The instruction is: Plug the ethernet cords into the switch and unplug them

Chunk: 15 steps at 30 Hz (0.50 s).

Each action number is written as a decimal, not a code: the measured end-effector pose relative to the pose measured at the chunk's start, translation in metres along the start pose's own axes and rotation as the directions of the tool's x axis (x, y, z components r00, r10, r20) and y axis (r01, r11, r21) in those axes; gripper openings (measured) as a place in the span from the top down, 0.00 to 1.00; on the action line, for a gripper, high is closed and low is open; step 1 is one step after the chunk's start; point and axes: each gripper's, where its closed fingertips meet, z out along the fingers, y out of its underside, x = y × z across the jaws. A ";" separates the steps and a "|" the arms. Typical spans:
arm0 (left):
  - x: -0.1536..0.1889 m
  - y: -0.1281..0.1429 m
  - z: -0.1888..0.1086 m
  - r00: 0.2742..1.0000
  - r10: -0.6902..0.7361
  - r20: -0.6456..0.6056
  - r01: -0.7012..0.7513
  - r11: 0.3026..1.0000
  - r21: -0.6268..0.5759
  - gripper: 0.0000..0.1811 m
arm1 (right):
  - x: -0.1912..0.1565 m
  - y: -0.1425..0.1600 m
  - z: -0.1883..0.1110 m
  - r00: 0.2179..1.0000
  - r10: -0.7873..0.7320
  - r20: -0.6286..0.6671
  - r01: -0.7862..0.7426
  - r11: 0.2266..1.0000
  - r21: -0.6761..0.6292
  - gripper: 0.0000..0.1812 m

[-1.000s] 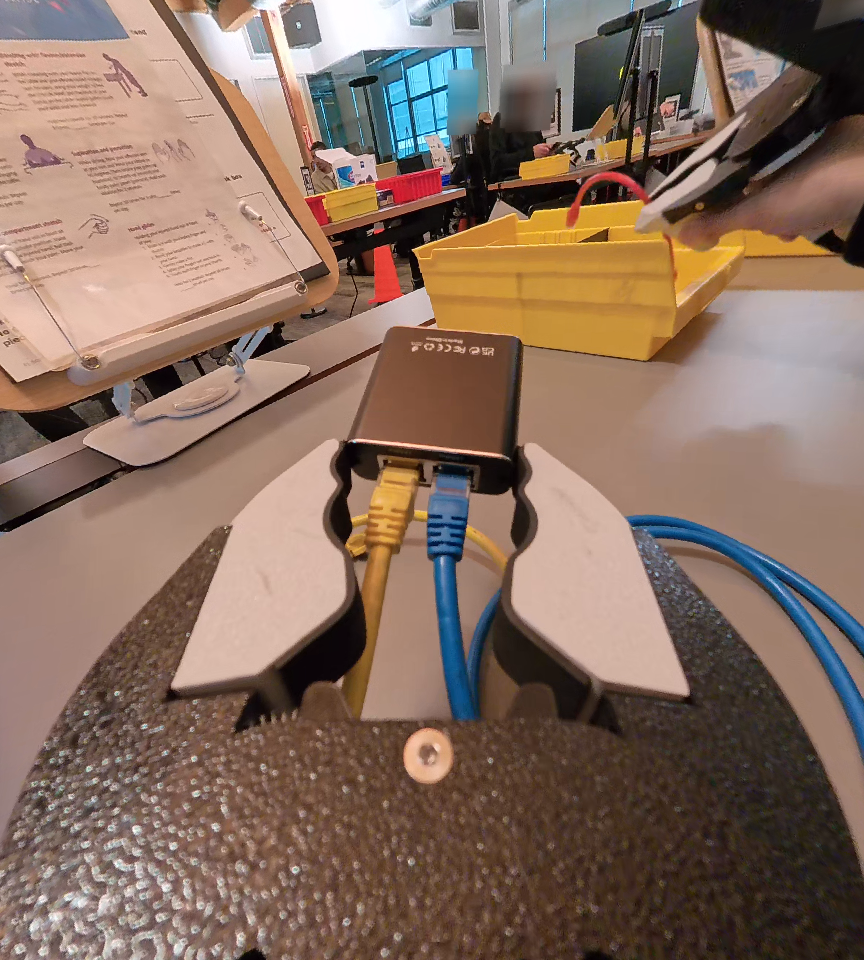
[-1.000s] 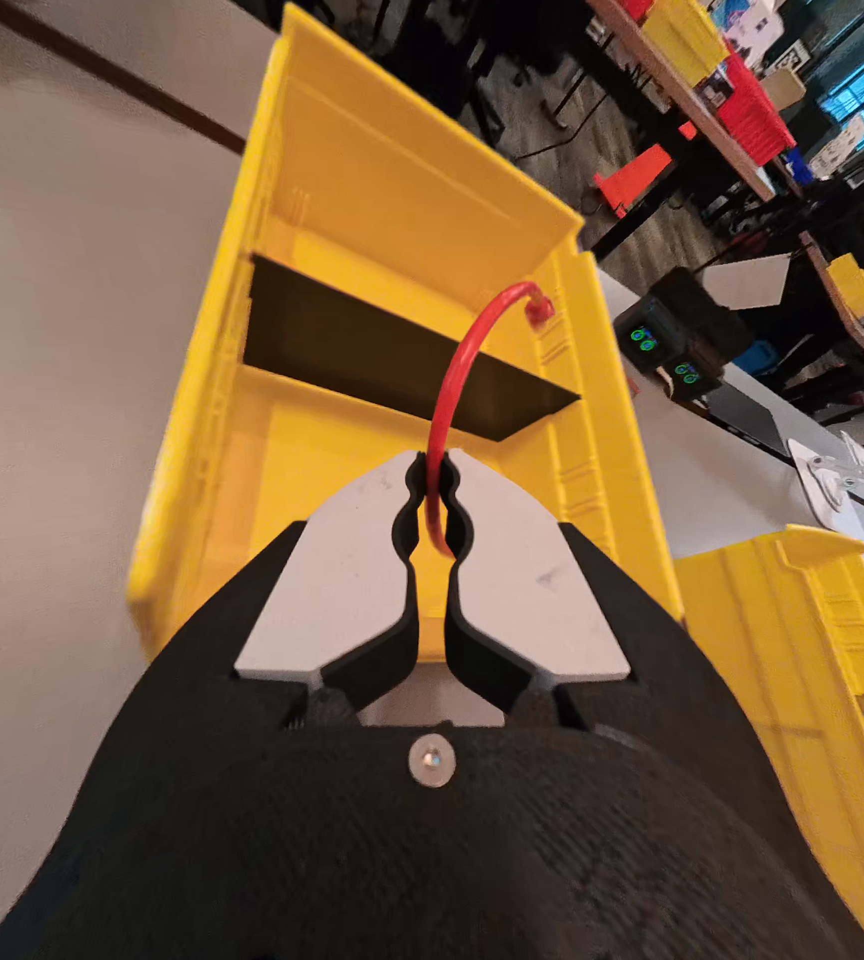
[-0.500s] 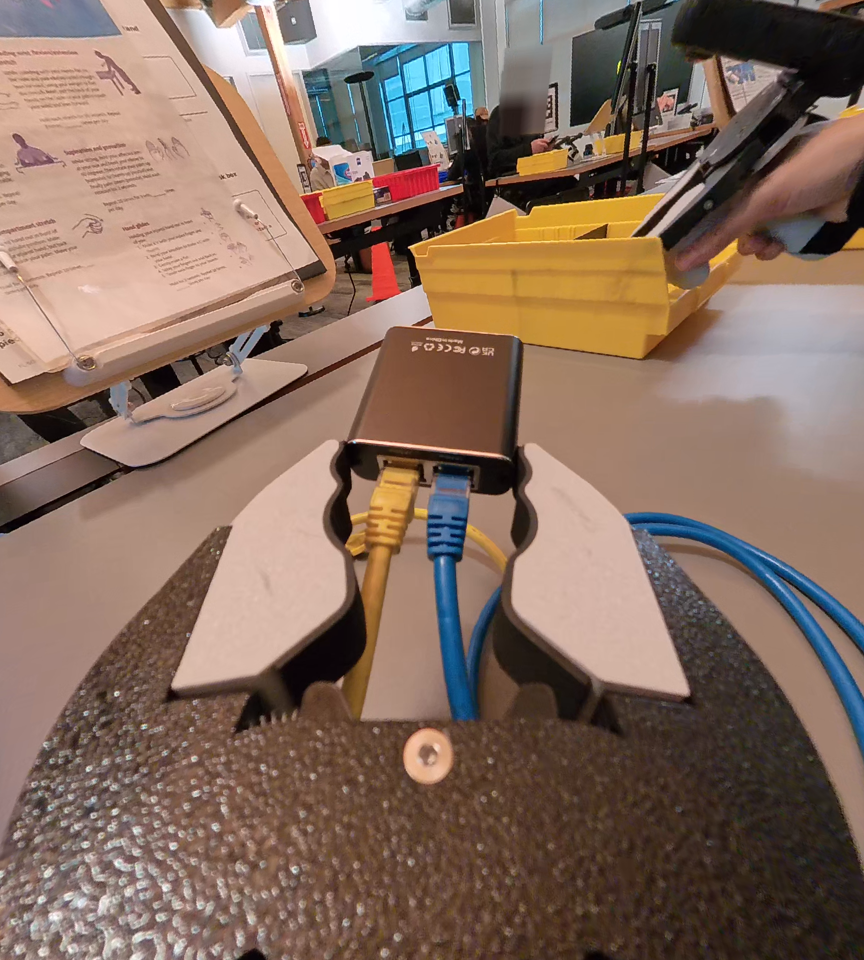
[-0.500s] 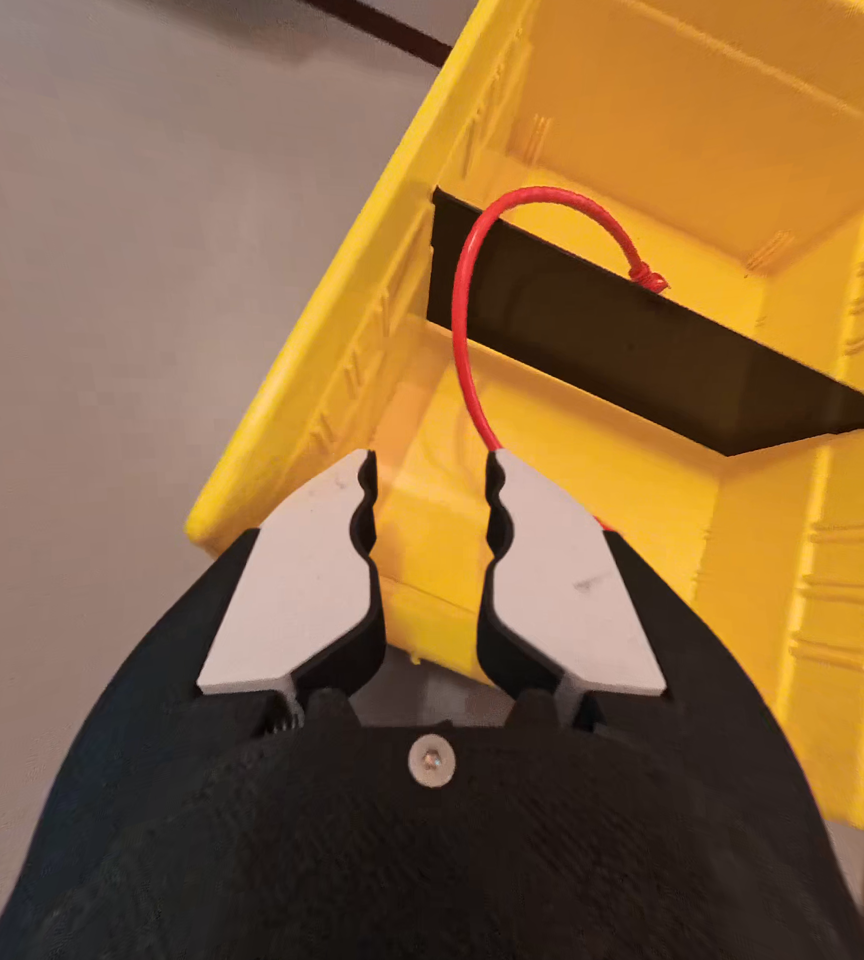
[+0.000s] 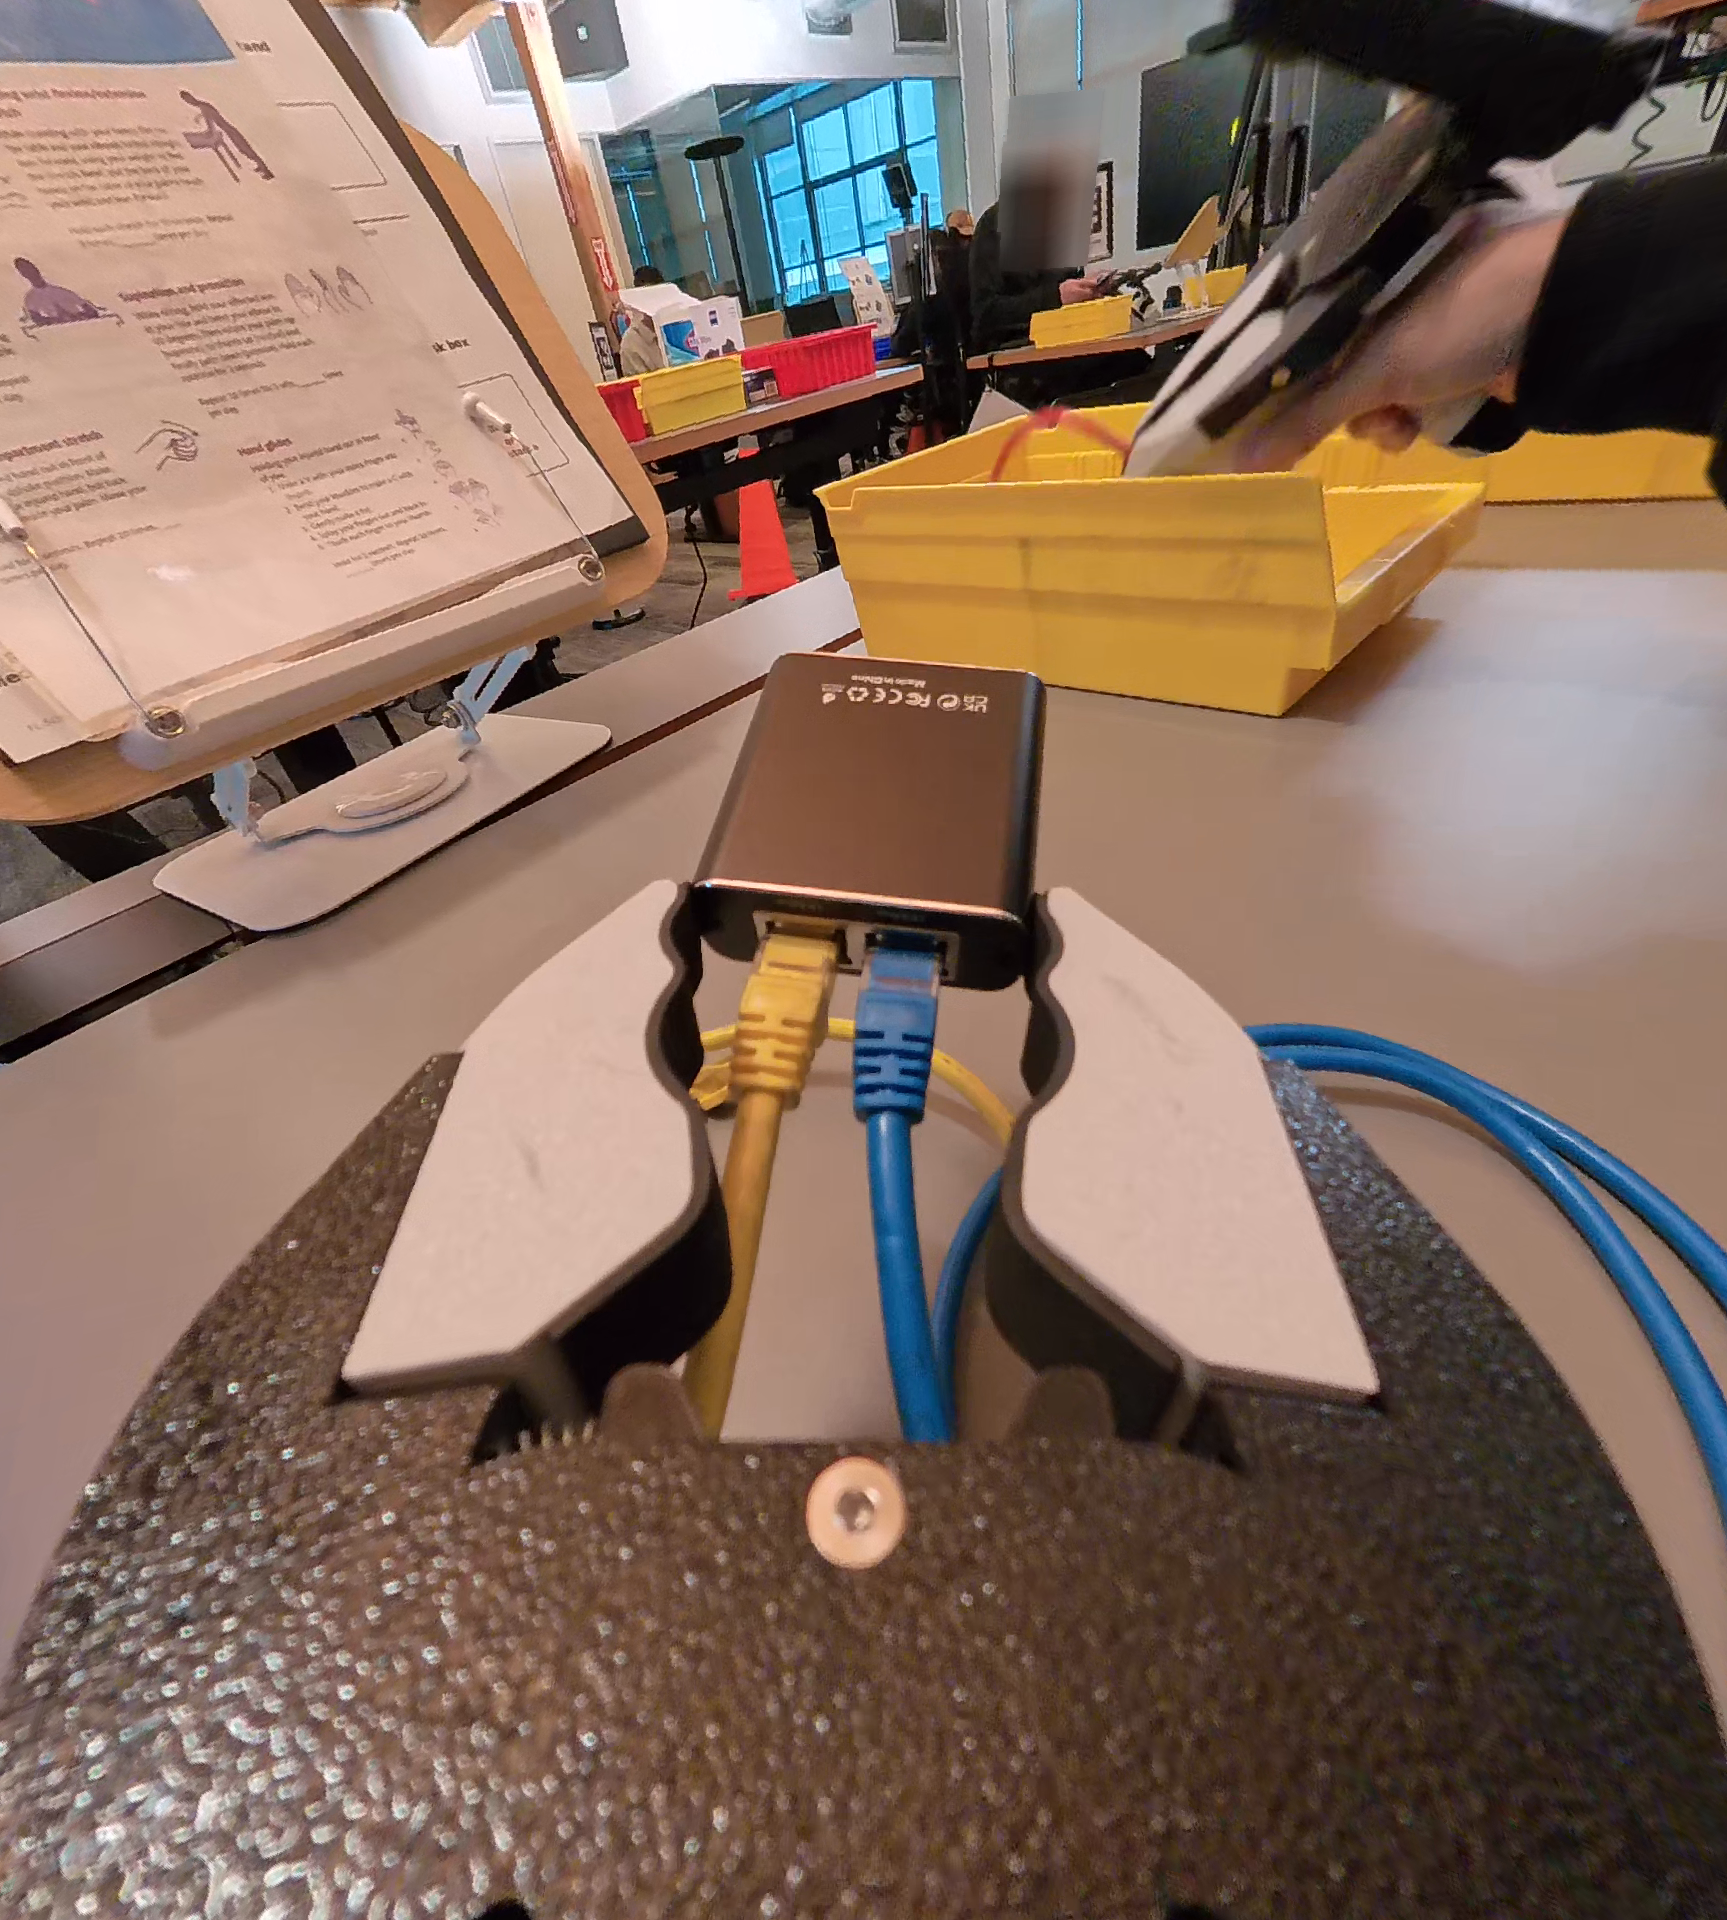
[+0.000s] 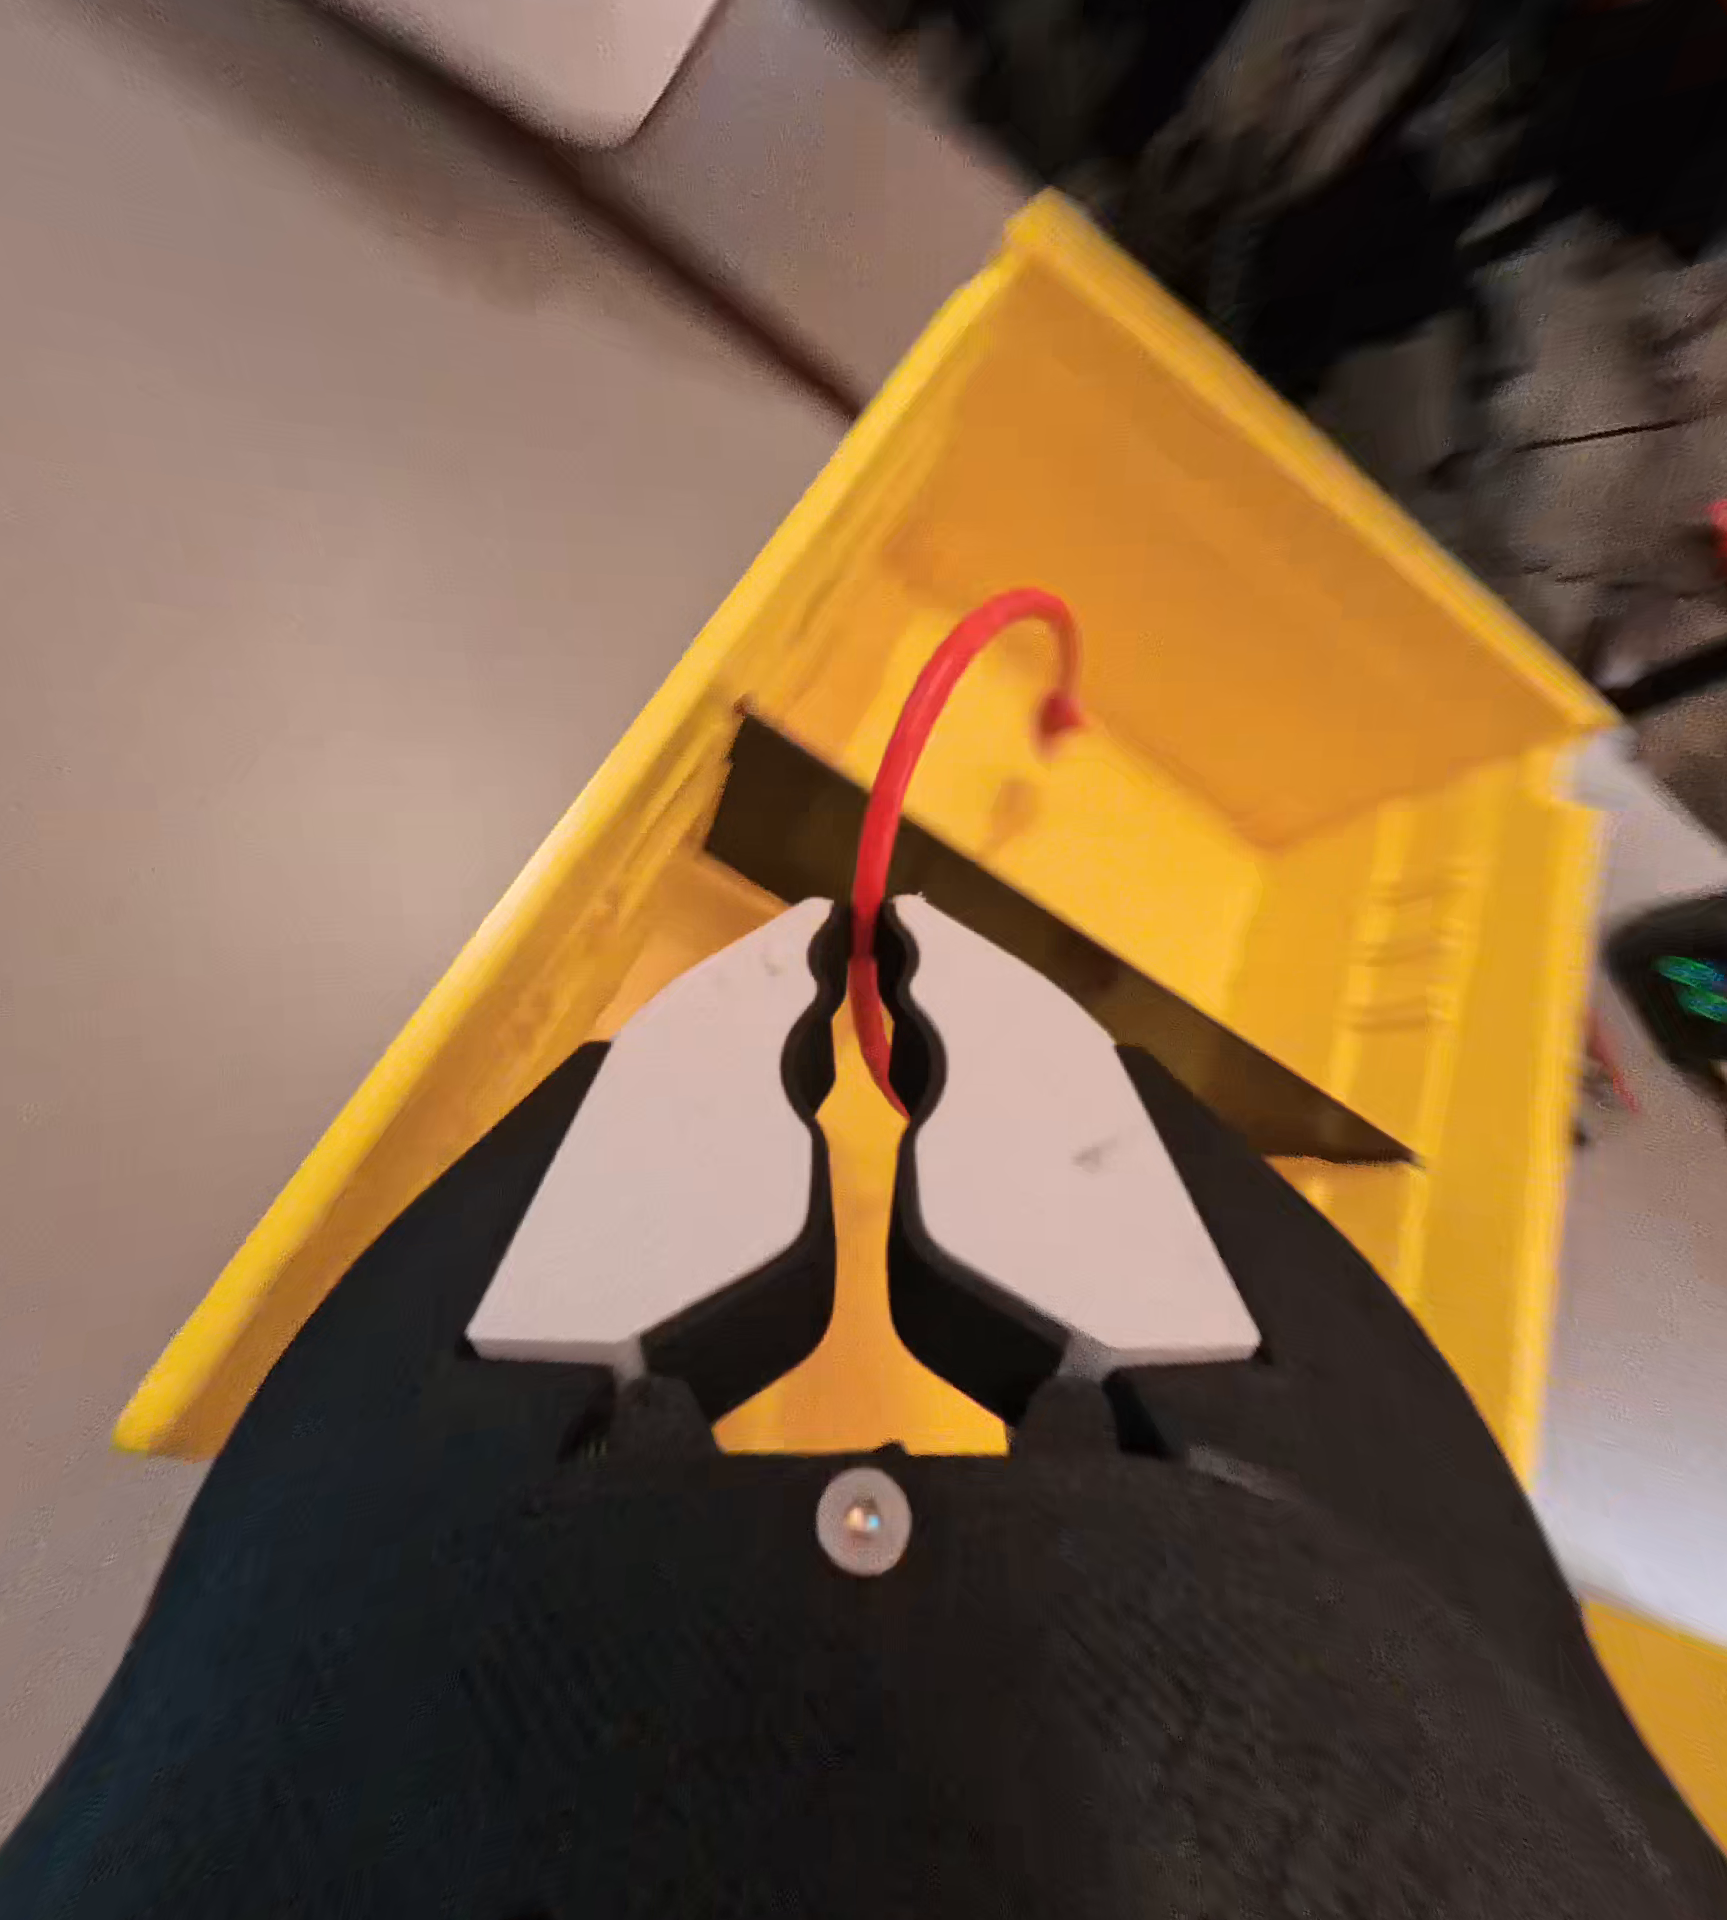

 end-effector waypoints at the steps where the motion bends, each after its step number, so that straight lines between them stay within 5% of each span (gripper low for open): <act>1: 0.000 0.000 0.000 1.000 0.001 0.000 -0.001 1.000 0.001 0.67 | 0.010 -0.009 -0.014 0.995 0.070 -0.075 -0.064 0.995 0.082 0.97; 4: 0.001 -0.001 -0.001 1.000 0.003 -0.002 -0.003 1.000 0.005 0.67 | 0.036 -0.020 -0.072 0.912 0.280 -0.300 -0.185 0.933 0.308 0.98; 7: 0.001 0.000 0.000 1.000 0.003 -0.004 -0.003 1.000 0.004 0.67 | 0.031 -0.007 -0.114 0.850 0.325 -0.414 -0.181 0.919 0.350 0.98; 15: 0.001 0.001 0.001 1.000 -0.003 -0.008 0.003 1.000 -0.009 0.67 | 0.013 0.016 -0.071 0.823 0.501 -0.267 -0.407 0.849 0.337 0.97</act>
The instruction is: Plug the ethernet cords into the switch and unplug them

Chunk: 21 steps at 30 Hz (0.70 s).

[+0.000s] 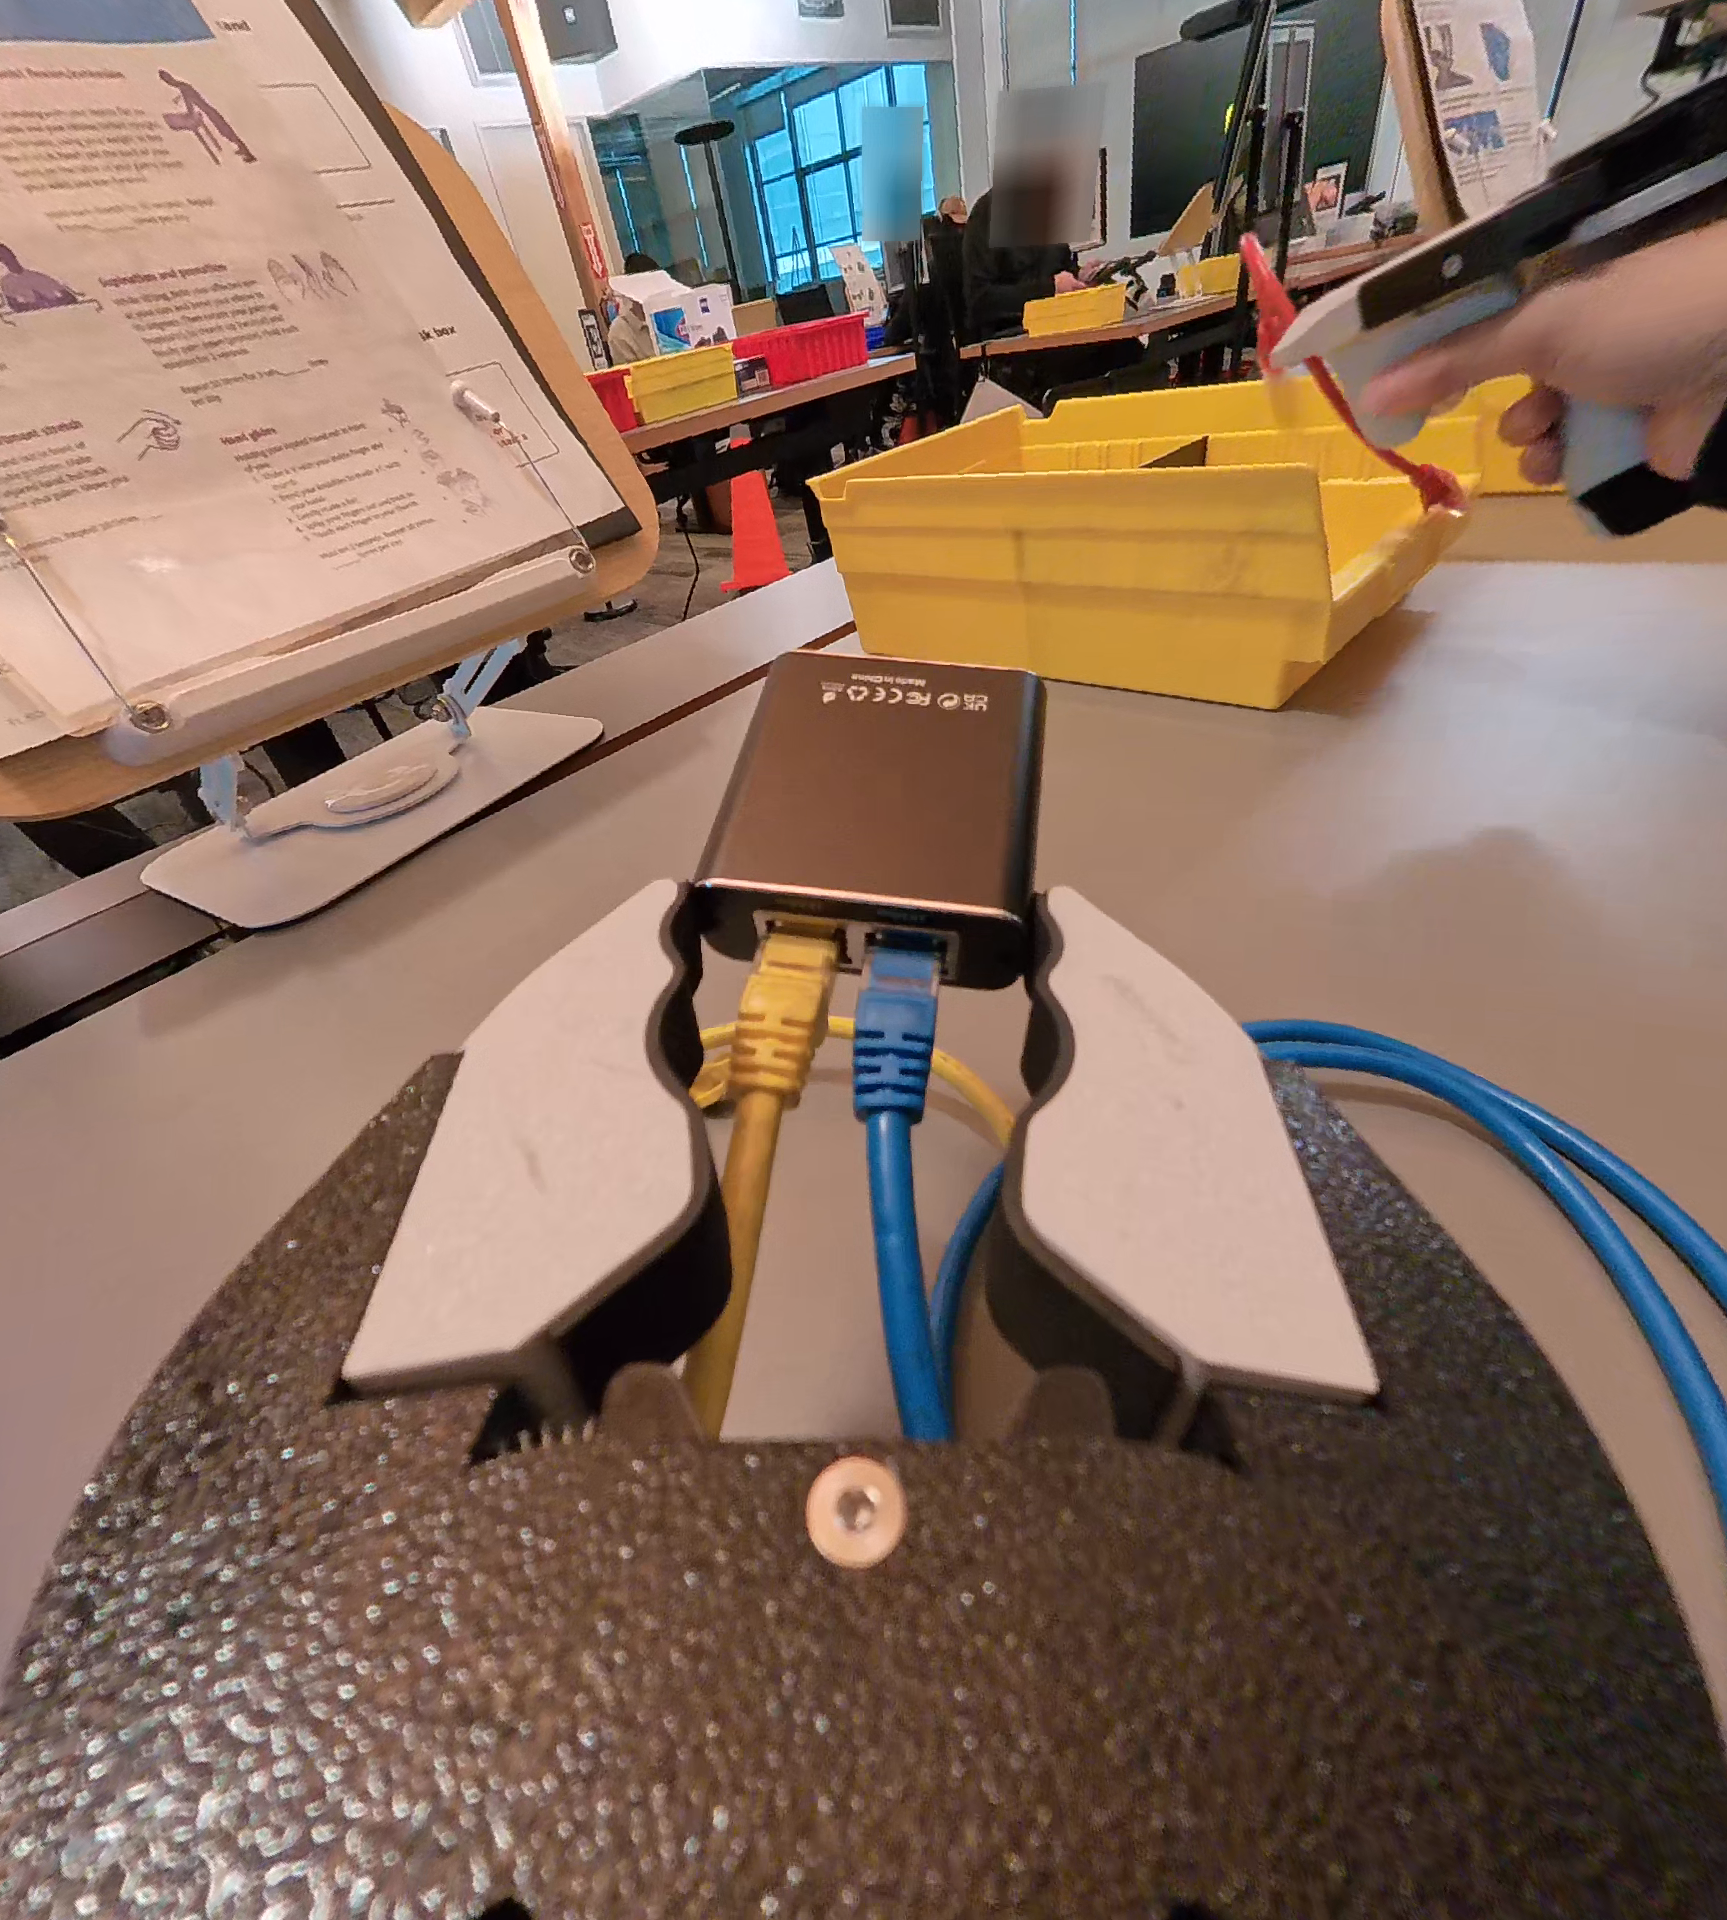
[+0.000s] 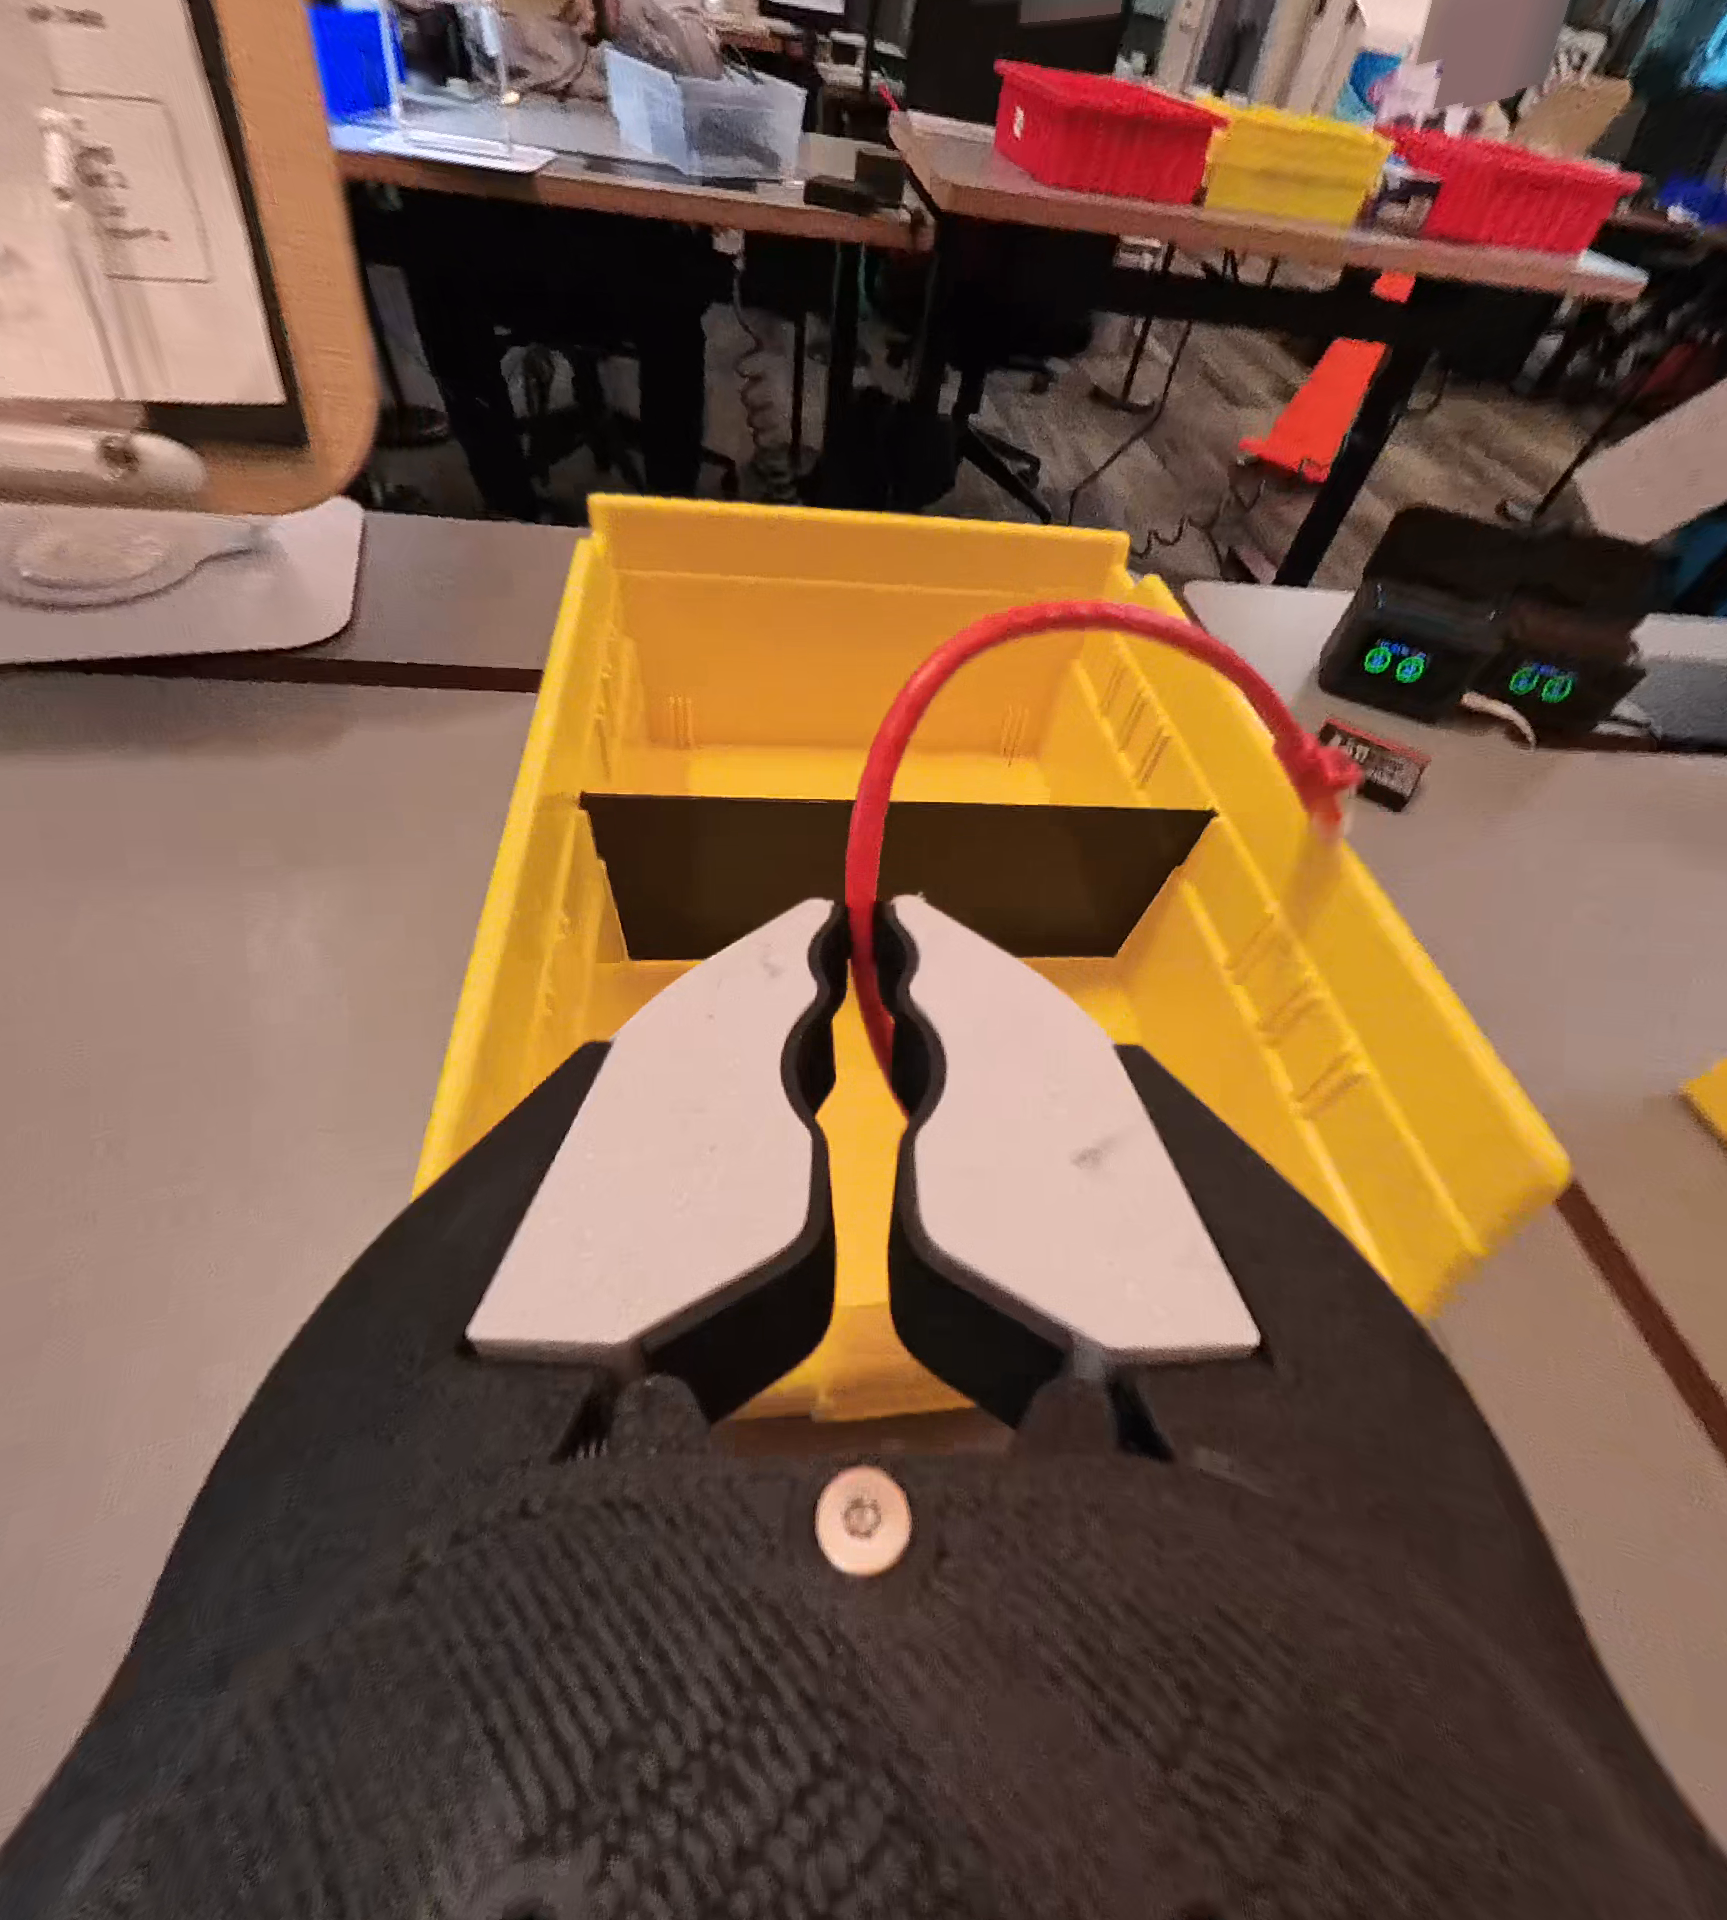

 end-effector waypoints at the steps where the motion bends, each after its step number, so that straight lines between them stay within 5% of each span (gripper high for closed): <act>1: 0.000 0.000 0.000 1.000 -0.002 0.000 0.002 1.000 0.000 0.67 | 0.002 0.001 0.004 0.999 0.044 -0.008 -0.044 0.999 0.007 0.97; 9: 0.001 -0.001 -0.001 1.000 0.001 -0.005 -0.001 1.000 0.008 0.67 | -0.015 -0.004 0.011 0.904 0.402 0.149 -0.418 0.903 0.101 0.97; 16: 0.001 -0.001 -0.001 1.000 0.000 -0.009 0.000 1.000 0.004 0.67 | -0.037 -0.021 -0.001 0.938 0.289 0.191 -0.319 0.936 0.151 0.98; 21: 0.002 -0.001 -0.001 1.000 0.000 -0.011 0.000 1.000 0.006 0.67 | -0.035 -0.001 0.016 0.930 0.320 0.180 -0.338 0.938 0.077 0.98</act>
